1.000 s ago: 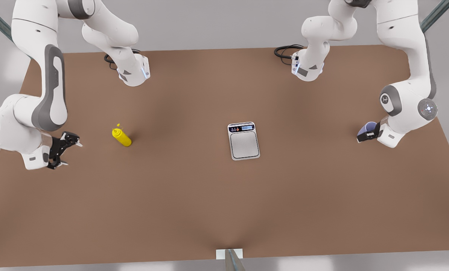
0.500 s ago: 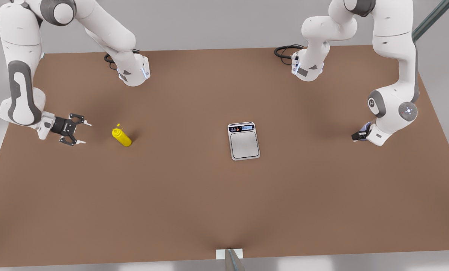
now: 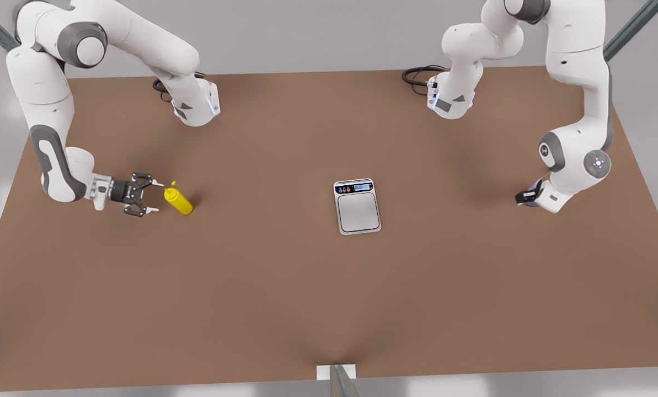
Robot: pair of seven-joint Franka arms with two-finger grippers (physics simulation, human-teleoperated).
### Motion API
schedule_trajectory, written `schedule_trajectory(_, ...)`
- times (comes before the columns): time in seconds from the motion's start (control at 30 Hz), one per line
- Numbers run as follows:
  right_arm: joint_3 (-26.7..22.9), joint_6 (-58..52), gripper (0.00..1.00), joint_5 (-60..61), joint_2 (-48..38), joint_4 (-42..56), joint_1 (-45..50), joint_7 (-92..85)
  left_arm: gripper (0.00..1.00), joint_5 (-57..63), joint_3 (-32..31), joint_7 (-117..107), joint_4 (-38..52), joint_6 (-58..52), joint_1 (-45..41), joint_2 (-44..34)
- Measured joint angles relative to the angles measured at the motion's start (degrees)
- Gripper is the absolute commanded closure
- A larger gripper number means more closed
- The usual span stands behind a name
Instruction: Move cup to the weight, pick up sauce bottle, pour sauce
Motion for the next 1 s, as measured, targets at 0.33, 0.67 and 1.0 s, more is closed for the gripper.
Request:
schedule_trajectory(0.33, 0.3, 0.0, 0.0, 1.4, 3.0, 1.3, 3.3, 0.0, 0.21, 1.7, 3.4, 0.6, -1.8, -2.7, -0.2, -2.2)
schedule_trajectory(0.67, 2.1, -2.5, 0.0, 1.7, 4.1, 1.4, 3.3, -0.1, 0.31, 2.4, 4.0, 0.4, -1.9, 0.0, 0.0, 3.3)
schedule_trajectory(1.0, 3.0, -2.5, 0.0, 2.6, 4.7, 2.6, 3.3, -0.8, 0.79, 2.4, 4.8, 0.5, -3.4, 4.1, 0.0, 5.4)
